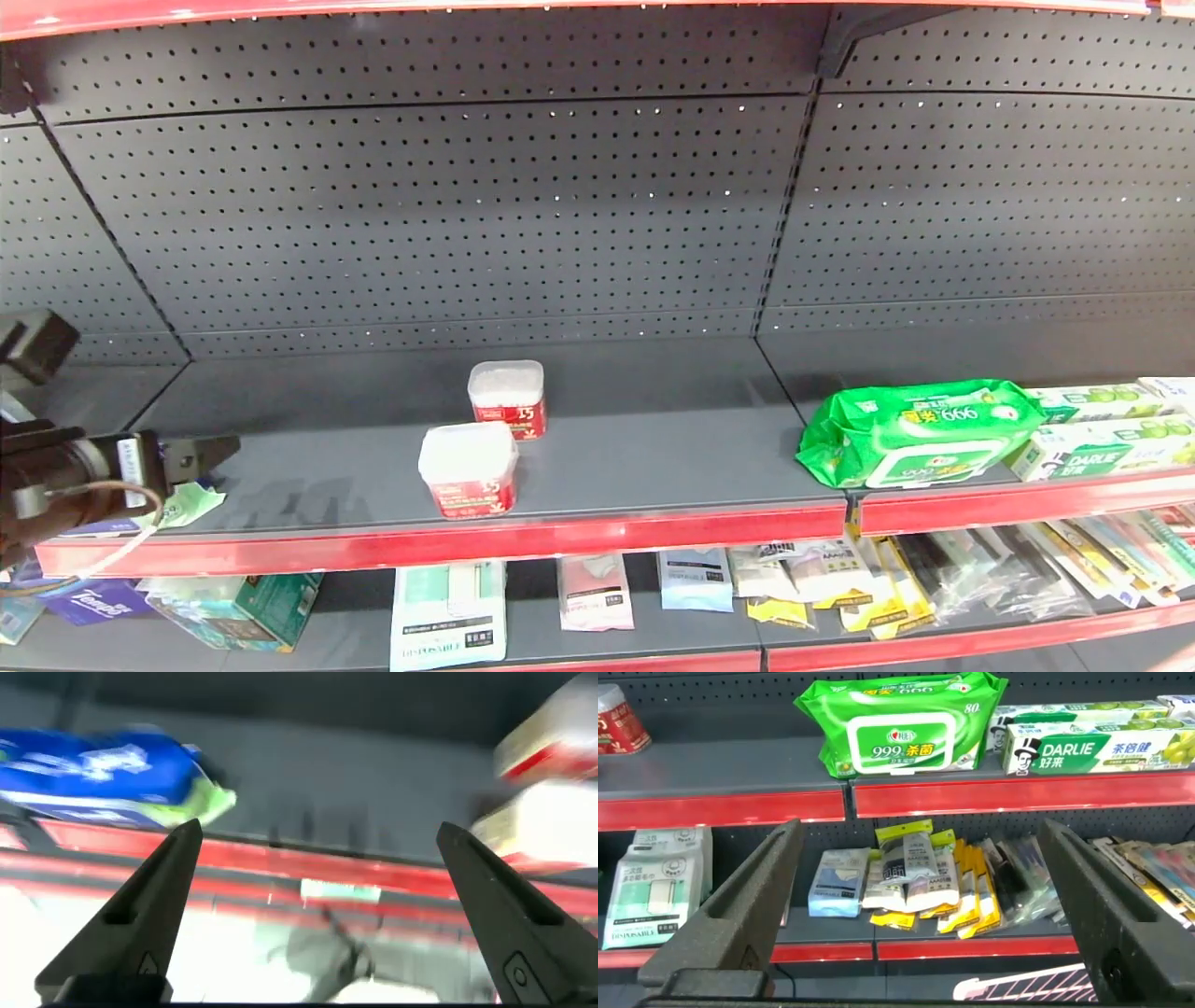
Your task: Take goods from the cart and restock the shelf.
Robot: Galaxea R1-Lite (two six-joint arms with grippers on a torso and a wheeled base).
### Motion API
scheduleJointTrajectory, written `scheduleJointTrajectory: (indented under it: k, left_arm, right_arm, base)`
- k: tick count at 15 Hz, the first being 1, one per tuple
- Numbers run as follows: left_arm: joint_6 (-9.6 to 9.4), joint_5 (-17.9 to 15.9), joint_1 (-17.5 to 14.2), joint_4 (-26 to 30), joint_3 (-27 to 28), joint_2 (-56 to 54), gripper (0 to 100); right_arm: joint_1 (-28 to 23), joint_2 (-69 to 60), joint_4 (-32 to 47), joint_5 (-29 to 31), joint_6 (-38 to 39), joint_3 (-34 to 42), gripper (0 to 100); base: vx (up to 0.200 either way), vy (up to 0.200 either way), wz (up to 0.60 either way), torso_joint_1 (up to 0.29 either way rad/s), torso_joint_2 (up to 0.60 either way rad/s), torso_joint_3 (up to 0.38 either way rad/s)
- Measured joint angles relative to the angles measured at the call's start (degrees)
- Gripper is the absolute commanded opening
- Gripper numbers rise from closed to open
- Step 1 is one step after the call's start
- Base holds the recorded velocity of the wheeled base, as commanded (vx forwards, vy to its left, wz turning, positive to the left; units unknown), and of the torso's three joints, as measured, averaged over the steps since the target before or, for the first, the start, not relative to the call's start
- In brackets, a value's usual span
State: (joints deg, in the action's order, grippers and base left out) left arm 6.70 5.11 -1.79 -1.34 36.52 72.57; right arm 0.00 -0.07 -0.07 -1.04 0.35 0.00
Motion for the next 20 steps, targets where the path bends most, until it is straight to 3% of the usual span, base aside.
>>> scheduleJointTrajectory:
  k: [5,11,15,20]
  left_arm:
    - [-2.77,-3.55,1.27,-0.21,6.23,16.63,100]
    - [-3.38,-5.73,6.69,-0.1,12.26,27.21,100]
    - [-3.43,-5.75,10.11,0.04,13.56,30.35,100]
    - [-3.49,-5.49,12.01,-0.05,15.02,32.77,100]
  right_arm:
    - [0.0,0.0,0.0,0.0,-0.02,0.0,100]
    - [0.0,0.0,0.0,0.0,-0.02,0.0,100]
    - [0.0,0.0,0.0,0.0,-0.02,0.0,100]
    - [0.0,0.0,0.0,0.0,0.0,0.0,100]
  base:
    - [0.0,0.0,0.0,0.0,0.0,0.0]
    - [0.0,0.0,0.0,0.0,0.0,0.0]
    - [0.0,0.0,0.0,0.0,0.0,0.0]
    - [0.0,0.0,0.0,0.0,0.0,0.0]
